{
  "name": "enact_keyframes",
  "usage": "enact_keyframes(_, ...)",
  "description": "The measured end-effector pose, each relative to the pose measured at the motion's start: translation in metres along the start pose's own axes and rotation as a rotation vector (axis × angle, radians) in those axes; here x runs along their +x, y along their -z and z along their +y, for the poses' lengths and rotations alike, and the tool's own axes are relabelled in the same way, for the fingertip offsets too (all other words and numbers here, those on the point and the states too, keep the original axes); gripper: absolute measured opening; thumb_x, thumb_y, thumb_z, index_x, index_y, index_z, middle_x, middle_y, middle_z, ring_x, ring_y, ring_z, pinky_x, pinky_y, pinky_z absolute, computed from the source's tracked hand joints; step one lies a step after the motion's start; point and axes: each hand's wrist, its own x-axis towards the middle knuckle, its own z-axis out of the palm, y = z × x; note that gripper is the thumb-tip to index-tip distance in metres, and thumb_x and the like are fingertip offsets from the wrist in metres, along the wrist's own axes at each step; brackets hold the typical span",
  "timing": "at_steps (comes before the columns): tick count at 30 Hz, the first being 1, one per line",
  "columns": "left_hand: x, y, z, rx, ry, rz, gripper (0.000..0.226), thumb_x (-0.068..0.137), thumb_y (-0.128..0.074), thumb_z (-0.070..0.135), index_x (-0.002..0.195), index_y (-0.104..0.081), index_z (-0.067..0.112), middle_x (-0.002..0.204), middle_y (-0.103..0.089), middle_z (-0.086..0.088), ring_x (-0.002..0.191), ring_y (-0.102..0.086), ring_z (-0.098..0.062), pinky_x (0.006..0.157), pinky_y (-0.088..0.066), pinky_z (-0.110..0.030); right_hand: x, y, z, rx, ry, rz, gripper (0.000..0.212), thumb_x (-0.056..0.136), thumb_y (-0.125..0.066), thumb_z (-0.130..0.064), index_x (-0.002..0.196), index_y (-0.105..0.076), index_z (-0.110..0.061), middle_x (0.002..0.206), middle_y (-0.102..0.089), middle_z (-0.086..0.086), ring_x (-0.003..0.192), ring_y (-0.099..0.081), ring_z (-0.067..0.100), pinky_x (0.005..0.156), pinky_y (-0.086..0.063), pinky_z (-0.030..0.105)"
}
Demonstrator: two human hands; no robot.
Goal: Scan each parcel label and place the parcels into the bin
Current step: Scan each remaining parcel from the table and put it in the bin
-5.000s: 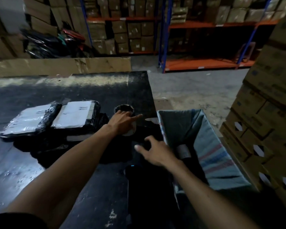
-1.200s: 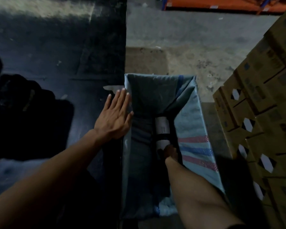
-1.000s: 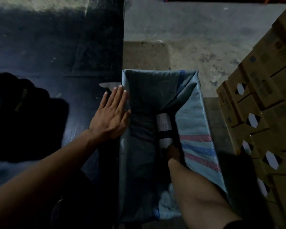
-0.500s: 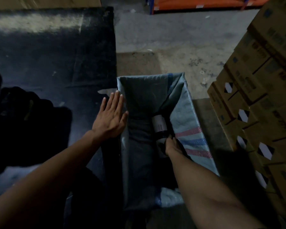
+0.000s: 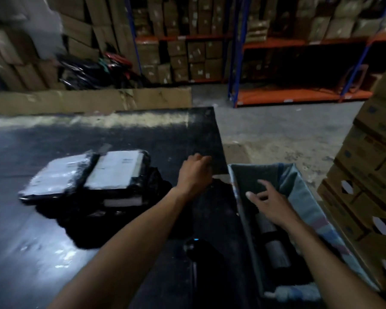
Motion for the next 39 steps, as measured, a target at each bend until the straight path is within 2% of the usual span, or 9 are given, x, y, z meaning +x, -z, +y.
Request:
enact_keyframes(4, -0.020, 0.076, -0.061, 0.236, 0.215, 0.174, 0.036, 0.091, -0.057, 0.031, 0.116, -0.063, 0.006, 0.120, -0.057, -0.021, 0.113, -0.049, -0.041, 0.092, -0.041, -0.045, -0.038, -0.027, -0.076, -0.052, 0.076, -0.225, 0.073, 0.087, -0.060, -0.070, 0.147, -0.046, -0.030, 0.105, -0.077, 0.000, 0.098, -0.074, 0.021, 0.097, -0.055, 0.038)
enact_keyframes(7, -0.043, 0.112, -0.119, 0.321, 0.500, 0.154, 0.054, 0.094, -0.052, 0.046, 0.127, -0.057, 0.003, 0.132, -0.050, -0.027, 0.123, -0.045, -0.044, 0.101, -0.038, -0.045, -0.072, -0.057, -0.112, -0.179, 0.046, -0.327, 0.093, 0.080, -0.051, -0.085, 0.154, -0.038, -0.030, 0.131, -0.069, 0.012, 0.113, -0.071, 0.029, 0.099, -0.054, 0.037)
enact_keyframes(12, -0.072, 0.124, -0.174, 0.323, 0.692, -0.076, 0.093, 0.089, -0.039, 0.075, 0.141, -0.048, -0.001, 0.149, -0.040, -0.027, 0.137, -0.038, -0.042, 0.112, -0.033, -0.044, -0.117, -0.099, -0.132, -0.277, -0.151, -0.409, 0.124, 0.068, -0.054, -0.093, 0.164, -0.015, -0.025, 0.163, -0.038, 0.009, 0.132, -0.056, 0.030, 0.065, -0.061, 0.031)
enact_keyframes(15, -0.072, 0.124, -0.171, 0.115, 0.774, -0.089, 0.110, 0.084, -0.051, 0.076, 0.155, -0.019, -0.002, 0.157, -0.021, -0.031, 0.146, -0.022, -0.045, 0.118, -0.022, -0.049, -0.134, -0.117, -0.131, -0.246, -0.248, -0.362, 0.123, 0.077, -0.072, -0.072, 0.165, -0.008, -0.015, 0.163, -0.034, 0.016, 0.143, -0.045, 0.033, 0.101, -0.053, 0.036)
enact_keyframes(17, -0.070, 0.129, -0.167, -0.016, 0.819, -0.127, 0.125, 0.078, -0.062, 0.075, 0.157, -0.001, -0.001, 0.159, -0.012, -0.034, 0.148, -0.014, -0.048, 0.120, -0.016, -0.052, -0.145, -0.124, -0.129, -0.192, -0.279, -0.299, 0.108, 0.083, -0.077, -0.054, 0.162, -0.016, -0.013, 0.154, -0.046, 0.015, 0.137, -0.052, 0.031, 0.107, -0.049, 0.033)
enact_keyframes(23, -0.081, 0.130, -0.165, -0.151, 0.829, -0.147, 0.137, 0.065, -0.077, 0.073, 0.158, 0.012, 0.027, 0.154, -0.010, -0.039, 0.145, -0.010, -0.053, 0.115, -0.022, -0.056, -0.162, -0.134, -0.116, 0.280, -0.320, -0.176, 0.048, 0.078, -0.077, -0.014, 0.124, -0.065, -0.004, 0.104, -0.075, 0.014, 0.095, -0.071, 0.028, 0.092, -0.060, 0.043)
enact_keyframes(29, -0.086, 0.134, -0.163, -0.307, 0.675, -0.208, 0.130, 0.068, -0.081, 0.064, 0.157, 0.010, 0.041, 0.162, -0.011, -0.022, 0.141, -0.026, -0.053, 0.109, -0.034, -0.056, -0.163, -0.112, -0.164, 0.890, -0.284, -0.137, 0.036, 0.089, -0.074, -0.009, 0.120, -0.059, 0.001, 0.075, -0.061, 0.019, 0.056, -0.065, 0.030, 0.053, -0.060, 0.040)
enact_keyframes(32, -0.092, 0.128, -0.167, -0.435, 0.685, -0.166, 0.130, 0.063, -0.086, 0.062, 0.156, 0.002, 0.045, 0.162, 0.001, -0.026, 0.143, -0.017, -0.057, 0.113, -0.027, -0.057, -0.158, -0.099, -0.196, 0.881, -0.153, -0.099, 0.042, 0.092, -0.073, -0.021, 0.121, -0.062, 0.007, 0.074, -0.064, 0.015, 0.051, -0.061, 0.024, 0.047, -0.052, 0.029)
enact_keyframes(39, -0.105, 0.130, -0.162, -0.580, 0.466, -0.012, 0.116, 0.060, -0.089, 0.053, 0.154, -0.021, 0.047, 0.144, -0.051, -0.013, 0.126, -0.050, -0.038, 0.106, -0.043, -0.050, -0.145, -0.089, -0.254, 0.676, 0.083, 0.038, 0.050, 0.079, -0.075, -0.054, 0.117, -0.058, -0.026, 0.069, -0.074, 0.004, 0.049, -0.062, 0.016, 0.045, -0.049, 0.028)
